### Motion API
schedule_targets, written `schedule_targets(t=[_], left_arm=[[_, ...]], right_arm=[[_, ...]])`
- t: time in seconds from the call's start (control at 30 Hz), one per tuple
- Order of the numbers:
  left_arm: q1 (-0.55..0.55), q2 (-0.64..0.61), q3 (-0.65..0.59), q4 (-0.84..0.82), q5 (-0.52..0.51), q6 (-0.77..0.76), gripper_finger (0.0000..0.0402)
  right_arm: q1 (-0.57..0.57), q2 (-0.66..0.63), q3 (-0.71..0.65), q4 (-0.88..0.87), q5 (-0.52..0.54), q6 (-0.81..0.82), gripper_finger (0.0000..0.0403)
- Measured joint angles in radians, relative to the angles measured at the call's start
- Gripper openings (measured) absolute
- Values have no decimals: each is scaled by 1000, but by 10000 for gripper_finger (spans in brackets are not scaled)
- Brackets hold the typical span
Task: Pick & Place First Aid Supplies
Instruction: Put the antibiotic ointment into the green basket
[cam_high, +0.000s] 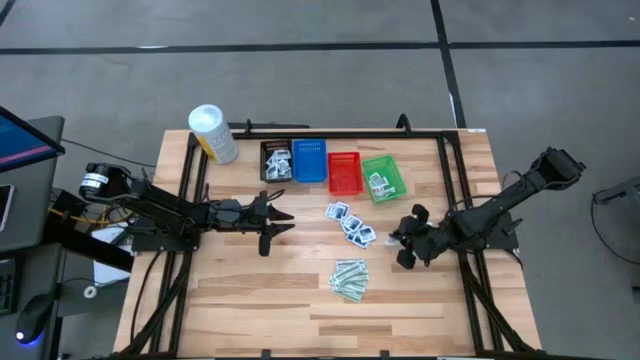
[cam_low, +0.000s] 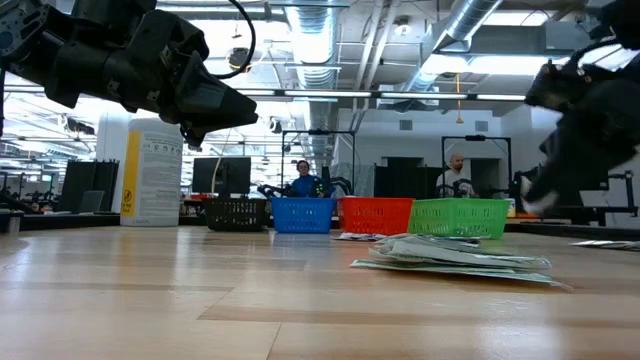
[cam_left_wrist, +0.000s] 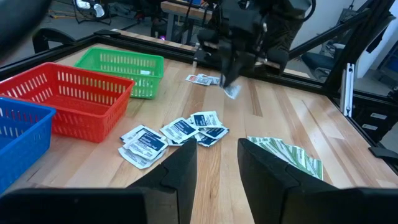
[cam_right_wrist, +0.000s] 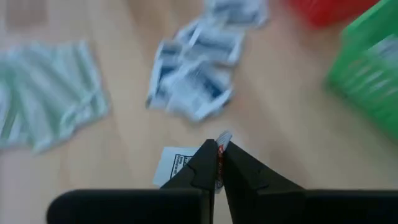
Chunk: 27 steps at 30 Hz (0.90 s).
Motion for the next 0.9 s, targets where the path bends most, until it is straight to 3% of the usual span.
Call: schedule_targets(t=[0.23,0.5,0.73,0.9], left_arm=[[0,0,0,0,0,0,116],[0,0,0,0,0,0,116],[1,0,0,1,-1,0,116],[1,0,0,1,-1,0,116]], right_arm=[[-23,-68,1,2,316,0,19],[-167,-89,2,61,580,0,20],[-351,-87,3,138,564,-69,24],[-480,-87,3,148,401,-126,15]])
